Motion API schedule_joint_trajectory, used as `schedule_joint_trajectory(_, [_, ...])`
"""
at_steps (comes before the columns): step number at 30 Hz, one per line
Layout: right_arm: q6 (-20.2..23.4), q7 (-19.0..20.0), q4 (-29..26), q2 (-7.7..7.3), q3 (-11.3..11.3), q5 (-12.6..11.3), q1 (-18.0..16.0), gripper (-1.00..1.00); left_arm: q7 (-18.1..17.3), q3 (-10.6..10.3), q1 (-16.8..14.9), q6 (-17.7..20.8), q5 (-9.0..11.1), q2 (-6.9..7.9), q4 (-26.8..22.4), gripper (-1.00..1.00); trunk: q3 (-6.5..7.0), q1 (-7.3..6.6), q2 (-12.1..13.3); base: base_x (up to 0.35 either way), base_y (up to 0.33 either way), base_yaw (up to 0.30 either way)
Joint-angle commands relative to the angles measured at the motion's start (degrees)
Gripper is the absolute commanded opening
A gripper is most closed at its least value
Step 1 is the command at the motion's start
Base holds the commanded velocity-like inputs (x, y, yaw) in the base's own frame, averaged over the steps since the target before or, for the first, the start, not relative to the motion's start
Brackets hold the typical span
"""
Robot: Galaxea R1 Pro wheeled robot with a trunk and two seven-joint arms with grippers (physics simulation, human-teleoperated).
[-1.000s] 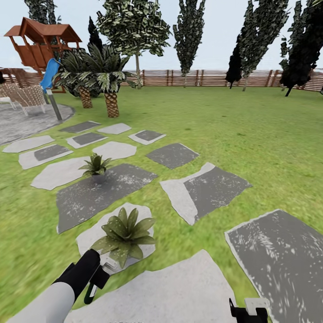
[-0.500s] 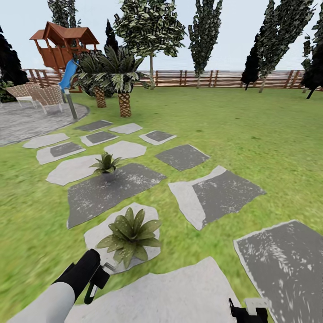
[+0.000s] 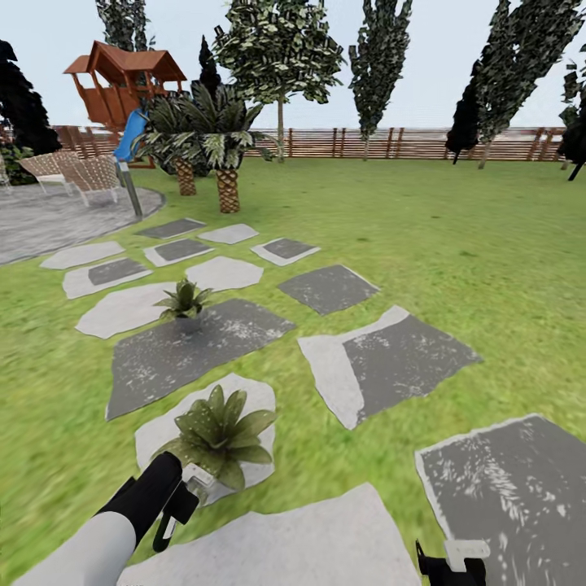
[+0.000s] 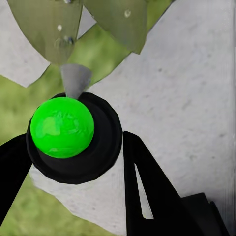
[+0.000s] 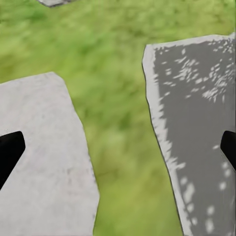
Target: Pick up the pesticide atomizer in the garden and spray insectifuge to fully cover both potted plants in the garden.
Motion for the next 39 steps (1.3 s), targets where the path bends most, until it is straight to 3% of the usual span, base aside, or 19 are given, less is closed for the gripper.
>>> schedule_joint_trajectory(1, [-0.19, -0.32, 0.07, 0.0, -0.24, 0.6, -0.05, 1.0, -0.5, -0.23, -0.03, 0.15, -0.55, 0.04, -0.09, -1.0, -0.03, 0.0, -0.02, 0.113, -0.235, 0.257])
schedule_joint_trajectory(17, [-0.19, -0.32, 0.08, 0.0, -0.26, 0.6, 0.0, 1.0, -0.5, -0.37, -0.03, 0.17, -0.57, 0.04, -0.09, -1.0, 0.31, 0.0, -0.02, 0.014, -0.266, 0.265])
schedule_joint_trajectory(22, [-0.19, -0.32, 0.07, 0.0, -0.26, 0.6, -0.02, 1.0, -0.5, -0.21, -0.03, 0.23, -0.56, 0.04, -0.09, -1.0, 0.32, 0.0, -0.02, 0.0, -0.265, 0.053])
schedule_joint_trajectory(39, [-0.19, -0.32, 0.09, 0.0, -0.25, 0.6, -0.04, 1.0, -0.51, -0.22, -0.03, 0.15, -0.58, 0.03, -0.08, -1.0, 0.32, 0.0, -0.02, 0.0, -0.062, 0.173])
